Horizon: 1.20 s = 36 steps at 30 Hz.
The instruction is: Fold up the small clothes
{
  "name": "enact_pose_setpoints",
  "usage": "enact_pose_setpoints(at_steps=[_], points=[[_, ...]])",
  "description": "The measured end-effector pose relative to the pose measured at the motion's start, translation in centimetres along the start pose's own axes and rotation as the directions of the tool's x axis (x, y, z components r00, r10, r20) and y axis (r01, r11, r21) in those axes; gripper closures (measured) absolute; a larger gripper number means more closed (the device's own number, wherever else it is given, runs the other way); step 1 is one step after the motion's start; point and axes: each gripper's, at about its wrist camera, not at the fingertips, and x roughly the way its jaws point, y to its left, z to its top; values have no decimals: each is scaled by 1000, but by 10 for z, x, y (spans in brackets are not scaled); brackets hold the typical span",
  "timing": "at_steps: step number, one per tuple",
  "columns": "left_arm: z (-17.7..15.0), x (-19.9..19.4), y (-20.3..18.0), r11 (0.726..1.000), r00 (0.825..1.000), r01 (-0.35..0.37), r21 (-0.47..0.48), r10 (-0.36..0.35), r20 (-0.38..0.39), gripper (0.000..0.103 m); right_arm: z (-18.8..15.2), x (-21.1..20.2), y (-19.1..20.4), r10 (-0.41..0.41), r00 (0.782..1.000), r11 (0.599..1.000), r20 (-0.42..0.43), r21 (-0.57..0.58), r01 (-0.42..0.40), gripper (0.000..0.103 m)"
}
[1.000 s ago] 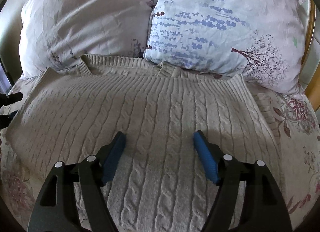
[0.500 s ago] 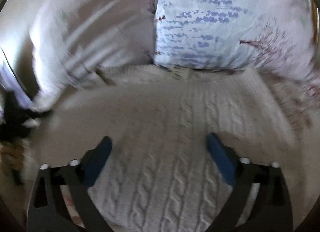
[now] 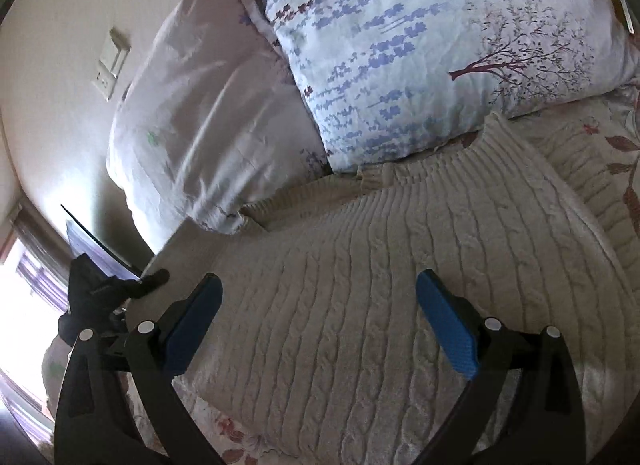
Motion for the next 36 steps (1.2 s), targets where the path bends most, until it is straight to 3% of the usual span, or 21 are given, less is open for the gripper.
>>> enact_pose_setpoints(at_steps=[6, 11, 17, 21, 26, 28, 32, 36], points=[[-10, 26, -57, 988, 988, 150, 20, -149, -35, 85, 2, -9, -5, 10, 999, 1000, 34, 16, -10, 4], [-33, 71, -95, 975, 970, 216, 45, -210, -120, 85, 5, -15, -10, 0, 998, 1000, 69, 26, -2, 4], [-63, 123, -106, 981, 966, 187, 50, -175, -189, 85, 7, -22, -23, 10, 995, 997, 97, 77, -18, 4], [-71, 137, -103, 983, 963, 172, 59, -155, -221, 81, 8, -20, -23, 21, 996, 997, 88, 75, -27, 4], [-72, 123, -115, 963, 944, 246, 107, -214, -250, 53, 8, -19, -25, 54, 996, 995, 71, 77, -60, 4], [-70, 101, -114, 956, 951, 253, 148, -218, -218, 35, 8, -19, -25, 65, 996, 994, 64, 80, -70, 4], [-62, 64, -97, 964, 985, 159, 212, -139, -106, 23, 9, -22, -23, 90, 995, 992, 35, 87, -93, 4], [-56, 56, -68, 970, 999, -10, 241, 20, -38, 22, 11, -17, -17, -12, 999, 997, -52, 81, 16, 14]])
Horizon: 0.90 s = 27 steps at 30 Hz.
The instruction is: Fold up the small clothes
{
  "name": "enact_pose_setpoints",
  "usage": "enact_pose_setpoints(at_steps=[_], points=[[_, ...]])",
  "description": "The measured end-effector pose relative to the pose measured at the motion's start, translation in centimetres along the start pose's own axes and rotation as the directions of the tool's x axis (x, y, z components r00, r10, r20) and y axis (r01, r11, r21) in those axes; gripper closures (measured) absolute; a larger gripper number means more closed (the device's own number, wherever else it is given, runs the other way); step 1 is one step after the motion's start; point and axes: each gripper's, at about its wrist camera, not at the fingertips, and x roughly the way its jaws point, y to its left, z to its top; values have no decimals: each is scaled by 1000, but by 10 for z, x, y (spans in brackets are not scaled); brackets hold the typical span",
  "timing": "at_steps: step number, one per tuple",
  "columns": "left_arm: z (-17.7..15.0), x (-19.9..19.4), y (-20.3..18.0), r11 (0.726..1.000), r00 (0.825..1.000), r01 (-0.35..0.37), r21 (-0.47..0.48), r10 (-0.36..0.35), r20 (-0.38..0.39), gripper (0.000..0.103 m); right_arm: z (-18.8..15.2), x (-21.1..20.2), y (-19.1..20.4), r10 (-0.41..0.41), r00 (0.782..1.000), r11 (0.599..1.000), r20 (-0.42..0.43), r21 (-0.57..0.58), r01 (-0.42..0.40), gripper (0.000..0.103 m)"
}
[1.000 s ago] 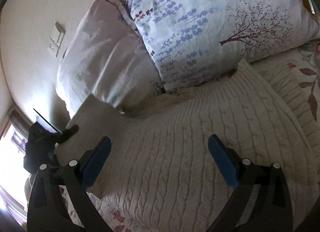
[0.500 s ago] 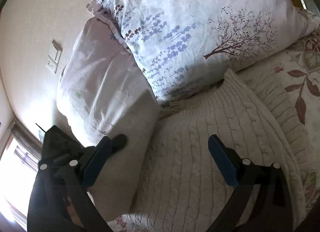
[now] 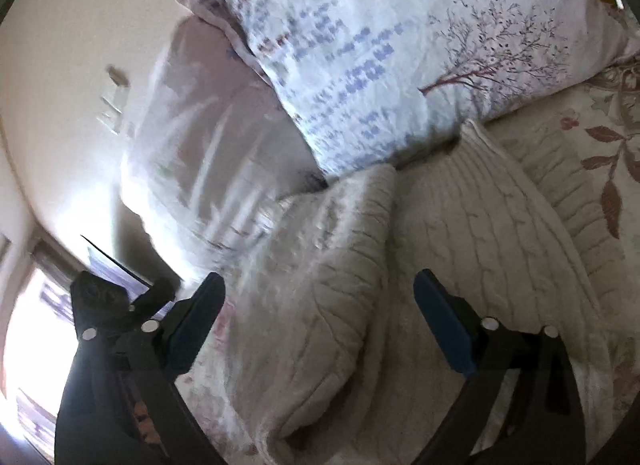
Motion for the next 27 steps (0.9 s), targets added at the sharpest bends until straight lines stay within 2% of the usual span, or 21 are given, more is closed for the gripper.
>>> enact_pose_setpoints(at_steps=[2, 4, 5, 9, 12, 14, 17, 18, 19, 23, 27], points=[[-3, 7, 12, 1000, 999, -23, -12, 23, -24, 22, 0, 4, 1, -30, 998, 1000, -49, 4, 30, 21], [-8, 13, 18, 1000, 999, -15, -11, 14, -48, 22, 1, 12, 2, -49, 992, 999, -116, 7, 50, 35], [-11, 18, 21, 1000, 998, -6, -7, 6, -60, 23, 0, 15, 2, -57, 988, 998, -146, 9, 59, 38], [-17, 33, 23, 1000, 993, 7, 29, -3, -118, 23, 3, 27, 6, -48, 977, 998, -210, 21, 54, 42], [-19, 36, 18, 998, 992, 10, 60, -2, -123, 23, 9, 38, 6, -18, 974, 998, -224, 62, 33, 44], [-19, 37, 15, 998, 992, 31, 56, -23, -127, 23, 13, 45, 6, -27, 976, 996, -215, 73, 44, 49], [-20, 40, 15, 998, 991, 29, 52, -22, -133, 22, 17, 55, 2, -28, 980, 994, -198, 97, 48, 68], [-19, 40, 16, 998, 991, 30, 47, -24, -133, 22, 17, 55, 2, -31, 981, 995, -190, 90, 49, 78], [-18, 40, 16, 999, 991, 34, 42, -28, -133, 20, 17, 54, 3, -37, 983, 996, -178, 75, 51, 80], [-16, 36, 20, 998, 992, 54, 14, -52, -115, 14, 18, 43, 24, -119, 986, 992, -114, -49, 114, 83], [-15, 35, 24, 998, 992, 62, -4, -63, -110, 14, 23, 25, 47, -206, 977, 964, -50, -183, 194, 84]])
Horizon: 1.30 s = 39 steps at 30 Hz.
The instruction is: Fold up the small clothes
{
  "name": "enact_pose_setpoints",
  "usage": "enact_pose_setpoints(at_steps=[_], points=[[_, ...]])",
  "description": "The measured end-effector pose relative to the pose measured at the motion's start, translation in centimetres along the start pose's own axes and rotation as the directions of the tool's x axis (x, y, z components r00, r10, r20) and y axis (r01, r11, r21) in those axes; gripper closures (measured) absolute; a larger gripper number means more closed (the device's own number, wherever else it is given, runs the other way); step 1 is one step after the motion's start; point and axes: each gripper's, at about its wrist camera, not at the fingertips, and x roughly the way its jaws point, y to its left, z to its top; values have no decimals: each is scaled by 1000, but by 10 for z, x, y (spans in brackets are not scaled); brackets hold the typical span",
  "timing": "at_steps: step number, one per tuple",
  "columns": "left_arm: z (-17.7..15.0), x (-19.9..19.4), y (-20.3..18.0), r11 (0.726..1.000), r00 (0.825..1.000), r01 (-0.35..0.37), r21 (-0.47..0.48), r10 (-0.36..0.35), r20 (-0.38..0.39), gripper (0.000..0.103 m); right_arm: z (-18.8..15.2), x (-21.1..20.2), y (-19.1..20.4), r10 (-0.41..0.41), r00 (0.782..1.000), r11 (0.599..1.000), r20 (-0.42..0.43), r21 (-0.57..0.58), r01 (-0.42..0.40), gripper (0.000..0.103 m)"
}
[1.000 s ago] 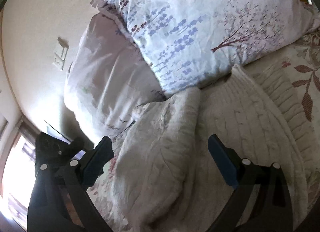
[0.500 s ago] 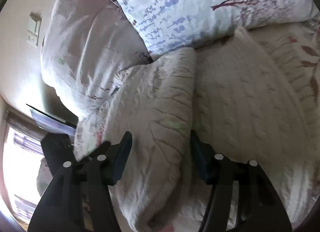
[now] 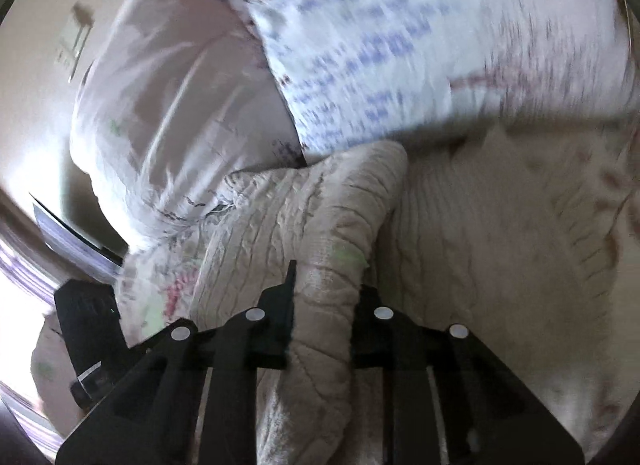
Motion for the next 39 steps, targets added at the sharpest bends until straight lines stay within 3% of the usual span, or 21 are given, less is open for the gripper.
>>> enact_pose_setpoints(at_steps=[6, 14, 17, 23, 26, 28, 30, 33, 39], points=[[-2, 0, -3, 1000, 1000, 25, 8, -25, -4, 13, 5, -36, 10, -196, 976, 962, 92, -177, 210, 85], [-5, 3, -13, 998, 999, 40, 54, -39, -17, 13, -1, -48, -36, -397, 914, 898, 86, -172, 406, 85], [-7, 4, -17, 996, 998, 51, 71, -50, -24, 13, -5, -43, -51, -403, 913, 901, 58, -147, 407, 85], [-12, 7, -29, 987, 996, 80, 142, -76, -36, 13, -2, -57, -39, -404, 903, 886, 145, -184, 426, 85], [-15, 10, -33, 982, 995, 94, 162, -88, -46, 13, -3, -56, -46, -405, 905, 890, 134, -169, 423, 85], [-16, 10, -34, 981, 994, 105, 165, -98, -54, 13, -5, -41, -62, -410, 910, 900, 55, -139, 414, 84], [-18, 12, -35, 979, 992, 117, 168, -107, -65, 13, -8, -37, -76, -391, 920, 917, 11, -84, 390, 76], [-19, 14, -35, 978, 990, 128, 166, -117, -76, 13, -12, -56, -86, -335, 941, 942, 35, 0, 335, 59], [-22, 15, -34, 987, 988, 133, 94, -125, -86, 13, -35, -86, -99, -234, 972, 971, 32, 47, 232, 58]])
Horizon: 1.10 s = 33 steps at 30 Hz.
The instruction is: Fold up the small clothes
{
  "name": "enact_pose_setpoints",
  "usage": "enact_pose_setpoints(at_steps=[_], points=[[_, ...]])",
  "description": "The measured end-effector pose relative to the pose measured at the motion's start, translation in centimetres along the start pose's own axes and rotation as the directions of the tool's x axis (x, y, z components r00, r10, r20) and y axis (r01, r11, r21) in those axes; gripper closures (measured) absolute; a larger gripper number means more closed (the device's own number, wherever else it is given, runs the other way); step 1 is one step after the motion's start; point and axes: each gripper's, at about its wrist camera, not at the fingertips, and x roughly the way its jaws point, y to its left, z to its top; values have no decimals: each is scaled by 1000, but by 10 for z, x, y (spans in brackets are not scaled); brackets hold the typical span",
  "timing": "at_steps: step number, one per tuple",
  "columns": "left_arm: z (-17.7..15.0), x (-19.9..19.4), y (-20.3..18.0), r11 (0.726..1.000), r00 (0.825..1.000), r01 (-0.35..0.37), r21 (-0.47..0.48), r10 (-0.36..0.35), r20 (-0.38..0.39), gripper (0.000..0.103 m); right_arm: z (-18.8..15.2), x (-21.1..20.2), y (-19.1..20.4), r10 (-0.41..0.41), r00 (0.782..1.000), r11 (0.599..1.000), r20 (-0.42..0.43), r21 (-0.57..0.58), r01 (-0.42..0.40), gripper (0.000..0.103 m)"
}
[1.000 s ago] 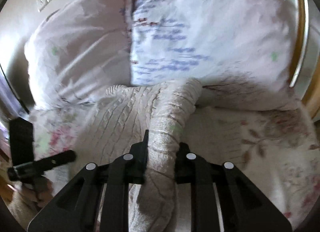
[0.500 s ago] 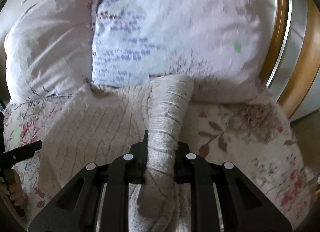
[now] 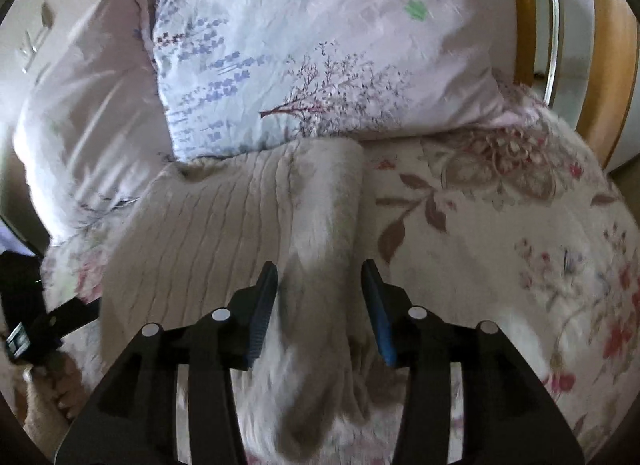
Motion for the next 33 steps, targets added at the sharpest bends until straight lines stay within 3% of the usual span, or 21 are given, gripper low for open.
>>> enact_pose_setpoints(at_steps=[3, 5, 7, 12, 18, 22, 23, 24, 27, 29, 33], points=[[-2, 2, -8, 1000, 1000, -20, 11, 20, -5, 13, -9, -1, -6, 41, 999, 999, -9, 25, -40, 59], [-5, 6, -16, 998, 999, -50, 37, 51, -18, 13, -14, 2, -5, 74, 997, 997, -9, 18, -74, 81], [-7, 11, -22, 996, 997, -67, 51, 69, -34, 13, -13, -4, 0, 41, 999, 999, 25, -19, -41, 86], [-14, 19, -36, 993, 994, -88, 79, 93, -63, 13, 3, -26, 8, -20, 989, 997, 144, -66, 30, 90], [-19, 28, -44, 992, 992, -87, 88, 94, -85, 14, -9, 1, -13, -107, 993, 994, 52, -30, 109, 90], [-22, 31, -44, 991, 990, -93, 93, 102, -96, 14, -8, 0, -17, -87, 995, 996, 38, 2, 87, 90], [-22, 31, -43, 991, 990, -98, 90, 107, -96, 14, -6, -2, -17, -79, 996, 997, 35, 4, 79, 88], [-20, 32, -43, 991, 990, -100, 86, 108, -94, 14, -1, -6, -18, -49, 998, 999, 41, 27, 48, 79], [-13, 36, -40, 993, 990, -103, 57, 108, -87, 14, 15, -16, -29, 12, 997, 993, 82, 120, -21, 34], [-7, 41, -36, 994, 990, -109, 33, 111, -91, 14, 27, -12, -34, 53, 995, 985, 87, 159, -66, 30], [-1, 51, -30, 991, 986, -132, 23, 134, -98, 14, 53, 21, -48, 74, 997, 966, 30, 247, -79, 33]])
